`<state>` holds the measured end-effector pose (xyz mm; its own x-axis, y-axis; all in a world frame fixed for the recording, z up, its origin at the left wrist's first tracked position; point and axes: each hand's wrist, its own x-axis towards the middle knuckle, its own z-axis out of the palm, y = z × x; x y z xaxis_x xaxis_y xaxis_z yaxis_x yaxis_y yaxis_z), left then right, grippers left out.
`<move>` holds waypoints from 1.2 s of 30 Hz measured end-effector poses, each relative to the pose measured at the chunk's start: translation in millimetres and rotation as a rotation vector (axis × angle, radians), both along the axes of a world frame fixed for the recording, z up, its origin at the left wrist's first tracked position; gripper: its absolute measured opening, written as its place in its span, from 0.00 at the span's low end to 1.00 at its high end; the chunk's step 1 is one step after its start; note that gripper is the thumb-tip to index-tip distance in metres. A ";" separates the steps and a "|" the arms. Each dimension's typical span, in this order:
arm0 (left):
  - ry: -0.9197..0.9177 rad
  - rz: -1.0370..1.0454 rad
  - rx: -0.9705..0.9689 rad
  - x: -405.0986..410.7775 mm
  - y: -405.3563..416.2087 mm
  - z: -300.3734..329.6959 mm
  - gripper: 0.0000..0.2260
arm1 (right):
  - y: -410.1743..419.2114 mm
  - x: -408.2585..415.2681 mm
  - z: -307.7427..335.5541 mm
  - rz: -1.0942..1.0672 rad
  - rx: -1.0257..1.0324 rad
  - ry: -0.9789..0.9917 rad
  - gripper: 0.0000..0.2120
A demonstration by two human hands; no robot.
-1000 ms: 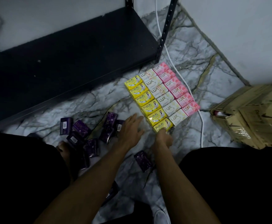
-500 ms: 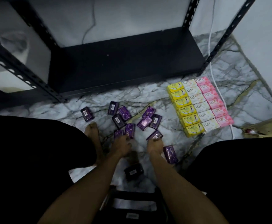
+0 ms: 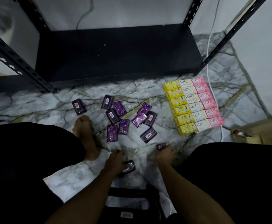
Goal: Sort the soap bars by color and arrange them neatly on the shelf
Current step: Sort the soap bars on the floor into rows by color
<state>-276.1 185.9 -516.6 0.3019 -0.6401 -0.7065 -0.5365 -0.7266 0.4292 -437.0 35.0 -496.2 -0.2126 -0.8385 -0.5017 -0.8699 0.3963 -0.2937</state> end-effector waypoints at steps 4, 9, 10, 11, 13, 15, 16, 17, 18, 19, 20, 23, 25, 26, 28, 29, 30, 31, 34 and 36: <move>-0.046 -0.117 -0.002 -7.0 -1.0 4.5 0.37 | -11.2 -19.5 -14.6 0.136 0.028 0.048 0.24; 0.027 -0.061 -0.028 -9.0 -5.7 0.3 0.40 | -8.1 -20.5 -24.0 0.105 0.117 -0.094 0.29; 0.047 -0.010 -0.043 -10.1 -8.6 3.3 0.40 | -7.2 -19.9 -29.0 0.057 0.153 -0.156 0.29; 0.070 0.049 -0.045 -10.4 -12.1 6.2 0.37 | -5.1 -17.7 -29.5 0.005 0.189 -0.253 0.24; 0.103 0.141 -0.036 -10.2 -23.4 13.3 0.25 | -0.7 -11.4 -25.6 -0.080 0.265 -0.468 0.13; 0.134 0.214 -0.054 -5.4 -34.1 14.7 0.17 | 1.7 -6.4 -19.1 -0.144 0.326 -0.666 0.12; 0.138 0.248 -0.064 -2.4 -39.5 16.9 0.17 | 1.9 -5.0 -14.7 -0.172 0.331 -0.729 0.12; 0.141 0.288 -0.068 1.0 -45.2 17.9 0.18 | 1.1 -4.3 -9.7 -0.188 0.325 -0.765 0.11; 0.150 0.335 -0.069 4.2 -51.0 22.2 0.18 | 0.2 -3.7 -4.0 -0.209 0.334 -0.799 0.09; 0.185 0.398 -0.074 6.6 -57.3 27.0 0.17 | -1.9 -4.1 1.4 -0.236 0.358 -0.844 0.07; 0.227 0.459 -0.092 9.2 -63.9 30.6 0.15 | -5.0 -4.6 5.6 -0.258 0.381 -0.895 0.06; 0.364 0.590 -0.193 11.8 -84.1 45.0 0.13 | -15.1 -4.7 22.2 -0.263 0.467 -1.018 0.09; 0.467 0.636 -0.228 5.8 -98.2 61.4 0.16 | -21.3 -3.7 34.6 -0.280 0.477 -1.095 0.11; 0.509 0.649 -0.242 1.2 -104.6 69.5 0.16 | -24.0 -3.6 42.1 -0.293 0.465 -1.122 0.12; 0.581 0.673 -0.250 -6.4 -115.0 80.9 0.12 | -29.8 -5.4 55.9 -0.300 0.421 -1.145 0.13; 0.630 0.695 -0.243 -9.6 -119.2 85.9 0.10 | -32.2 -7.1 63.8 -0.298 0.401 -1.154 0.13; 0.677 0.723 -0.226 -11.9 -122.5 90.5 0.09 | -34.9 -9.5 69.7 -0.303 0.381 -1.158 0.13; 0.729 0.754 -0.204 -14.3 -125.4 94.4 0.08 | -37.4 -11.6 76.1 -0.310 0.360 -1.157 0.14; 0.877 0.843 -0.140 -22.2 -133.3 113.5 0.08 | -41.3 -16.1 92.7 -0.323 0.310 -1.192 0.14; 0.948 0.810 -0.134 -27.1 -138.7 122.1 0.13 | -41.7 -17.7 102.7 -0.311 0.308 -1.229 0.12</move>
